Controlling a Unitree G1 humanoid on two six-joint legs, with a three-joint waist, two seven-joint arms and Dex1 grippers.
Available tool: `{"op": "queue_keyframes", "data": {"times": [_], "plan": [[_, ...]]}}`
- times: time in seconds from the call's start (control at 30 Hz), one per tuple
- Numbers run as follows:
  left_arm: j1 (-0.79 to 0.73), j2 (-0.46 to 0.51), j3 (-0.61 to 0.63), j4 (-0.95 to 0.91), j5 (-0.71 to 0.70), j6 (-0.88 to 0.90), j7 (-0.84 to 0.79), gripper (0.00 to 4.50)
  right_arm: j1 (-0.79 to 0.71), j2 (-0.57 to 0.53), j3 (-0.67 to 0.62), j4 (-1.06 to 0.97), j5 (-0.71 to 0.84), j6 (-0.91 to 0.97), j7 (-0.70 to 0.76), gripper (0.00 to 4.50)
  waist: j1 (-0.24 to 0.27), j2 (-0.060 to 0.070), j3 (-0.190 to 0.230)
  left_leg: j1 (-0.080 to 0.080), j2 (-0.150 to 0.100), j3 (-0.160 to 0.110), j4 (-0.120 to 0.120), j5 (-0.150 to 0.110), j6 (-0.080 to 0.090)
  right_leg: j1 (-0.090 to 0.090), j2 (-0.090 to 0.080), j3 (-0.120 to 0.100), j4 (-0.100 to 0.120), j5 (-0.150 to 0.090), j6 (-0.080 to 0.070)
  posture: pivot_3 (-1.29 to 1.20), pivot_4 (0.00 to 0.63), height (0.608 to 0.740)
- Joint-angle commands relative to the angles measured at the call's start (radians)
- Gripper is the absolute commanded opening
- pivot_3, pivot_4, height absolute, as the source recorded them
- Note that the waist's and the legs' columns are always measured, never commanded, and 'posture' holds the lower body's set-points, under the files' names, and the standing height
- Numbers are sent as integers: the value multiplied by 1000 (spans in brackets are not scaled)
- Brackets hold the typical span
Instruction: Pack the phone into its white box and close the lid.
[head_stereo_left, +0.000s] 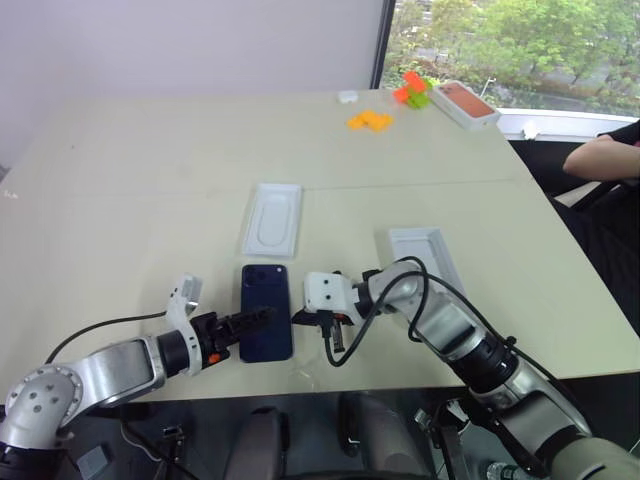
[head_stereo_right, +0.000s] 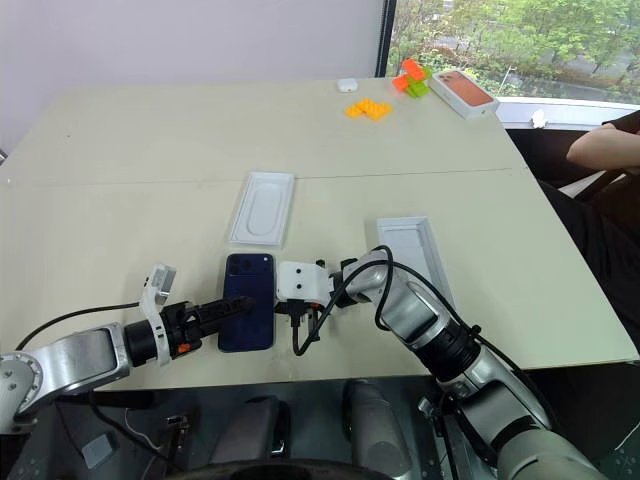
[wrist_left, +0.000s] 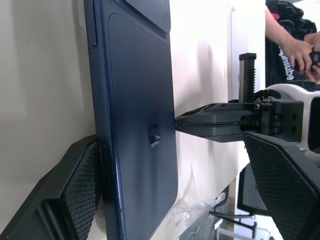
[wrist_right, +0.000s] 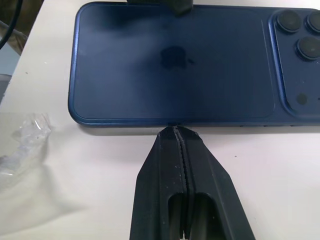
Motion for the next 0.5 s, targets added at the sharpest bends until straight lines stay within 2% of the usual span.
{"op": "queue_keyframes", "data": {"times": [0.03,0.13,0.17,0.23,0.37,0.5], "plan": [[25,8,12,11,9,-6,4,4440,-5,-4,-18,-21,6,-19,-3,0,0,0,0,0,0,0,0,0,0,0,0,0,0,0,0,0,150,740],[35,6,27,9,11,-11,-19,4440,-2,-10,-19,-22,5,-21,-6,0,-3,0,0,0,0,0,0,0,0,0,0,0,0,0,0,0,150,740],[42,7,31,10,15,-9,-29,4209,-2,-11,-20,-23,6,-20,-8,0,-4,0,0,-1,0,0,0,0,0,-1,0,0,0,0,0,0,150,740],[51,4,36,8,18,-8,-40,3575,-1,-13,-21,-26,6,-18,-10,0,-5,0,0,-2,1,0,0,0,0,-2,1,0,0,0,0,0,150,740],[56,2,42,7,22,-8,-51,1595,0,-16,-22,-31,6,-16,-15,0,-2,0,1,-6,1,0,-1,0,0,-6,2,0,0,0,0,0,150,740],[56,0,41,15,25,-9,-47,1595,0,-18,-25,-34,7,-15,-15,0,-1,0,1,-6,1,1,-1,0,0,-7,1,0,0,0,0,0,150,740]]}}
